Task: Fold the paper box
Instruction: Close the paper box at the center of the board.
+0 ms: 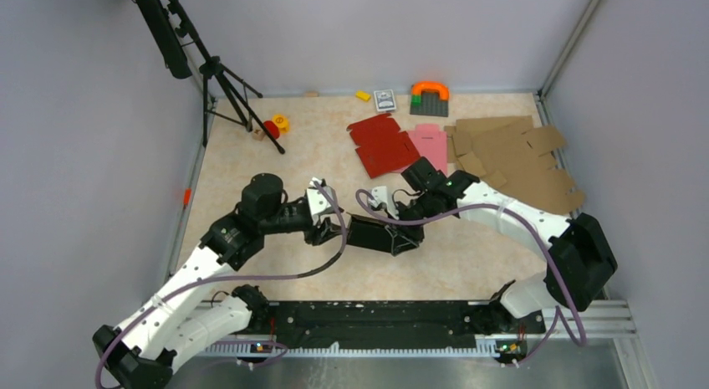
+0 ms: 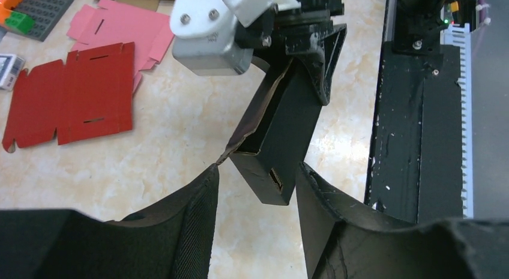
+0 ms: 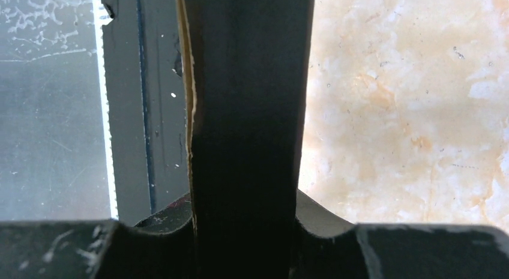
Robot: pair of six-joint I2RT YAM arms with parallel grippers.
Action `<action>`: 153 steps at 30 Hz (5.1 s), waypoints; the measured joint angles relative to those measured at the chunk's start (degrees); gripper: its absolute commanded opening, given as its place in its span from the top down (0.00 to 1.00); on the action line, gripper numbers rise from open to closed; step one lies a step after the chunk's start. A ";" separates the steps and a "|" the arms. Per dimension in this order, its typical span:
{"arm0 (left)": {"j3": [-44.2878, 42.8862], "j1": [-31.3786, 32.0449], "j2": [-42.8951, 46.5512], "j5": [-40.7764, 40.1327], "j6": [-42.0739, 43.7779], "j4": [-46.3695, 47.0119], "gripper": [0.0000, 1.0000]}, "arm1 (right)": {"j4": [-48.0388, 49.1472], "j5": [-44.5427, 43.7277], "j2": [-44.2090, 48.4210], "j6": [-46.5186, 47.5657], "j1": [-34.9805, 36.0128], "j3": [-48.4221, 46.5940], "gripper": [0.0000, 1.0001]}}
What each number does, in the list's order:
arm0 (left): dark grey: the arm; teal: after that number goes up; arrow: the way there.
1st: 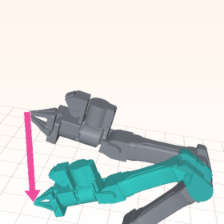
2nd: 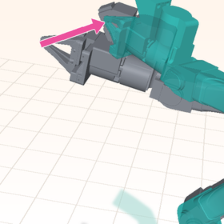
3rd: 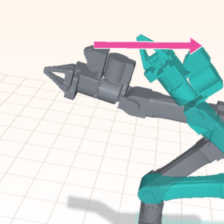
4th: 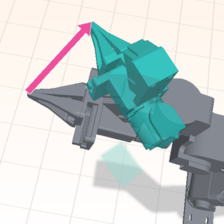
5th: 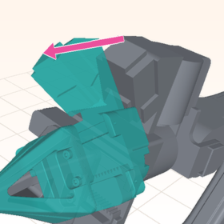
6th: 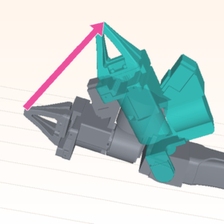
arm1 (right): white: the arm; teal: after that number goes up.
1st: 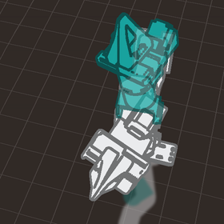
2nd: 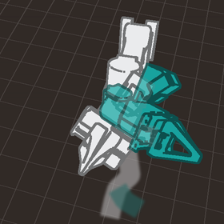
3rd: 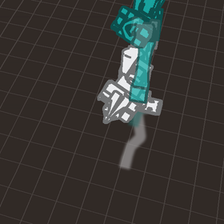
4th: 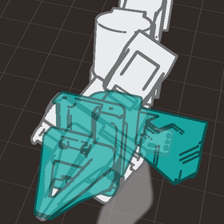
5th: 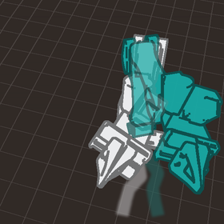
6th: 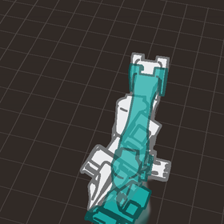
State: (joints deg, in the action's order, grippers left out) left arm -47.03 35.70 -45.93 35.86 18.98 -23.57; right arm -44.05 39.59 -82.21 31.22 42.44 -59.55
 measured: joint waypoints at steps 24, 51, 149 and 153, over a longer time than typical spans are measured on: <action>-0.70 2.12 -6.01 -4.90 5.51 5.31 0.55 | -0.52 1.40 -1.86 -1.90 -0.13 -1.36 0.90; -3.48 7.04 -9.11 -14.78 8.11 0.92 0.84 | -0.07 0.57 -1.88 -4.07 -0.24 -1.77 0.92; 7.17 12.41 -8.37 -35.58 -18.91 19.26 1.00 | 16.37 -18.10 2.91 -16.04 4.94 7.17 1.00; 7.15 12.46 -8.70 -36.68 -20.83 18.47 1.00 | 16.87 -19.21 2.27 -16.06 5.53 7.43 1.00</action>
State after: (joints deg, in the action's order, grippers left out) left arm -39.88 48.16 -54.63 -0.82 -1.85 -5.10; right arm -27.18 20.38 -79.94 15.16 47.97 -52.12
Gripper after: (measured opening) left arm 0.001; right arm 0.301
